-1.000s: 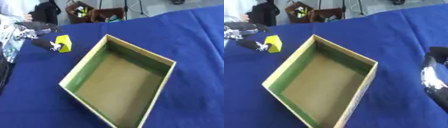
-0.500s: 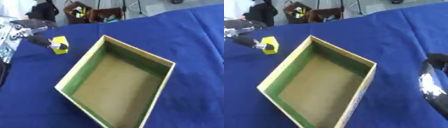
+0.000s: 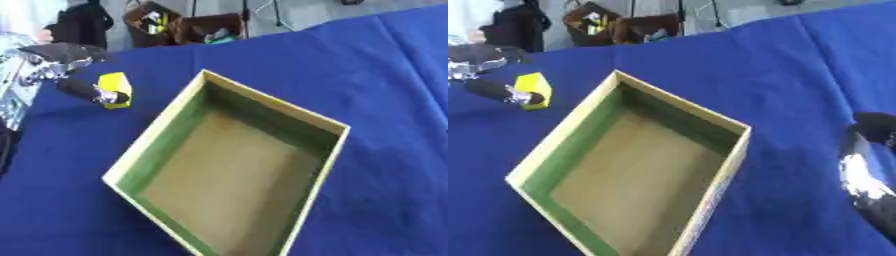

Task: Pick up objects on the table and place them in the box.

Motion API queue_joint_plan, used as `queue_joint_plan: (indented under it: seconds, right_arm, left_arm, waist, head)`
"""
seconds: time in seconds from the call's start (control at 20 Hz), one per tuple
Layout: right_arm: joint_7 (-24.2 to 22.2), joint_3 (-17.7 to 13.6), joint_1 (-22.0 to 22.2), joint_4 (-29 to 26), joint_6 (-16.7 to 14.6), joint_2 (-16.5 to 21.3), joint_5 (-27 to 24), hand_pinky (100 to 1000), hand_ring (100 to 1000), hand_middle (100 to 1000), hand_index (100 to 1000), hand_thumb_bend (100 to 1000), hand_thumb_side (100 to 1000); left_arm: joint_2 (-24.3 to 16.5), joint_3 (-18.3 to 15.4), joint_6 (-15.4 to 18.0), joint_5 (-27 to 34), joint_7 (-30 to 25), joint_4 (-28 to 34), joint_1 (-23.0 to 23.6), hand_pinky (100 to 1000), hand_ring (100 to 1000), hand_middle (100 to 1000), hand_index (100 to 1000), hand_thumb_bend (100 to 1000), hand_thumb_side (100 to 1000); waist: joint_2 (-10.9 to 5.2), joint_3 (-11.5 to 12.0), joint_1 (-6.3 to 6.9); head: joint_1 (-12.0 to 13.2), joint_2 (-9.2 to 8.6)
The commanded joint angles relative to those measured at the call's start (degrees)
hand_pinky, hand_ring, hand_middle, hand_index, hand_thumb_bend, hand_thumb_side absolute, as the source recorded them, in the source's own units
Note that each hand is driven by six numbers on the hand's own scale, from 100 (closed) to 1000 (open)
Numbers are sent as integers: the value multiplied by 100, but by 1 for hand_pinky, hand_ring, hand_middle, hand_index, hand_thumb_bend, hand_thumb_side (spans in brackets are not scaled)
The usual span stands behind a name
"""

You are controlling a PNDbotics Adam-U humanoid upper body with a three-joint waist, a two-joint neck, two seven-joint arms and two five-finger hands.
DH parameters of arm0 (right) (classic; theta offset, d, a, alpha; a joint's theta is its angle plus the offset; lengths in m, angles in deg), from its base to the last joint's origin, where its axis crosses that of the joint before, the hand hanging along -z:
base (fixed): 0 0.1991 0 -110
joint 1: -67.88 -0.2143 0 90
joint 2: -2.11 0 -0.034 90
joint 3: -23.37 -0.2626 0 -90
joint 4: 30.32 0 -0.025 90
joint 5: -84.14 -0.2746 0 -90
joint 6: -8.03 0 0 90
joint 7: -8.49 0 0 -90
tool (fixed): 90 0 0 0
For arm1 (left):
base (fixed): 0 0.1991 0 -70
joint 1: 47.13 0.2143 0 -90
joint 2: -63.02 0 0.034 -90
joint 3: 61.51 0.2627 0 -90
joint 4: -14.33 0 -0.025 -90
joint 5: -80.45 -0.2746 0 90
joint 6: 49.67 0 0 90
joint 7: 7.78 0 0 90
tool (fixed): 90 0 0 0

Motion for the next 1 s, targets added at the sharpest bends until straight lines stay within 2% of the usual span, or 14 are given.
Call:
queue_joint_plan:
  seconds: [0.05, 0.3, 0.65, 1.0]
  right_arm:
    - [-1, -4, -32, -76, -7, 120, 66, 736, 653, 580, 734, 100, 426]
    - [16, 7, -14, -76, 16, 127, 93, 737, 650, 577, 731, 100, 424]
    - [10, 44, -55, -76, 66, 116, 141, 738, 648, 573, 727, 100, 404]
    - [-15, 61, -55, -76, 111, 100, 186, 739, 649, 573, 728, 100, 422]
  left_arm:
    - [-286, -87, 7, 28, -145, 49, -80, 876, 980, 1000, 1000, 560, 783]
    - [-353, -94, 21, 198, -367, 67, -83, 876, 978, 1000, 1000, 562, 793]
    - [-424, -104, 59, 363, -355, 127, 10, 866, 974, 1000, 1000, 555, 786]
    - [-387, -49, 142, 489, -359, 163, -6, 848, 951, 1000, 1000, 537, 785]
  waist:
    - [-104, 15, -1]
    - [-65, 15, 35]
    - [36, -105, 74]
    - [104, -134, 82]
  head:
    - [29, -58]
    - [32, -87]
    - [71, -225]
    - [112, -196]
